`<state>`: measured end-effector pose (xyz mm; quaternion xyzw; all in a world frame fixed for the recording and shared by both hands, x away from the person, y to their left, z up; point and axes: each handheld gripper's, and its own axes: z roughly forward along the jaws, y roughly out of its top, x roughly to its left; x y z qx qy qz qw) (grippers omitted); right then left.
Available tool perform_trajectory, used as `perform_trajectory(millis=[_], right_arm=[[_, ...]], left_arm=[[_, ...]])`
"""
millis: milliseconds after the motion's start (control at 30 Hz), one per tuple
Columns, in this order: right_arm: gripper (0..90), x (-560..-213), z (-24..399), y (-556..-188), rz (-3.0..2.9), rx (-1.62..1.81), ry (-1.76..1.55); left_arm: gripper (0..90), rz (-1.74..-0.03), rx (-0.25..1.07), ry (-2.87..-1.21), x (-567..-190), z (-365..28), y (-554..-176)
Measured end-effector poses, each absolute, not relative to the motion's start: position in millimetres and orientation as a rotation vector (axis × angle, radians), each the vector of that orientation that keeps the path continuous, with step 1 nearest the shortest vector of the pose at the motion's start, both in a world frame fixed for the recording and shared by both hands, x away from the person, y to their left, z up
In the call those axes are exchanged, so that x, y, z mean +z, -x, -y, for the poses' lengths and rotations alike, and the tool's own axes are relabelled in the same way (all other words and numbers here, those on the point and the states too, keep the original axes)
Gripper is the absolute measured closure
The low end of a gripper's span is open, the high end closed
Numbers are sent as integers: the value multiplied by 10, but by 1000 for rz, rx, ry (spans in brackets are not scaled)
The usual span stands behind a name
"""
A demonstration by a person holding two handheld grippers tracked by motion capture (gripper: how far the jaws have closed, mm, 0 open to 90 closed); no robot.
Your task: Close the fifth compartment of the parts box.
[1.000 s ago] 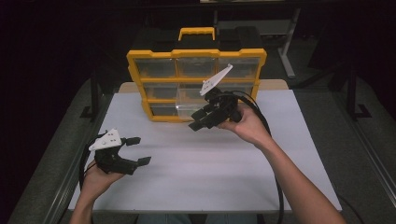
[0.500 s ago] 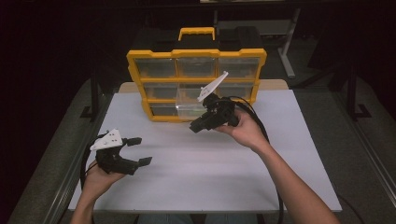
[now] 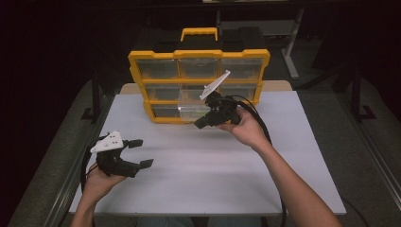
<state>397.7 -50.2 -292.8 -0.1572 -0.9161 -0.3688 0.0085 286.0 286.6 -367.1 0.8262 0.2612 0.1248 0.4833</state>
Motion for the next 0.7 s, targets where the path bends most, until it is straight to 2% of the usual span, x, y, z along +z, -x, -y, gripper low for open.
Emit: perform_trajectory(millis=[700], right_arm=[[887,-2868,418,-4151,2930,-1126,560]], left_arm=[[174,-634,307,-2018,-3664,-2880,-2861]])
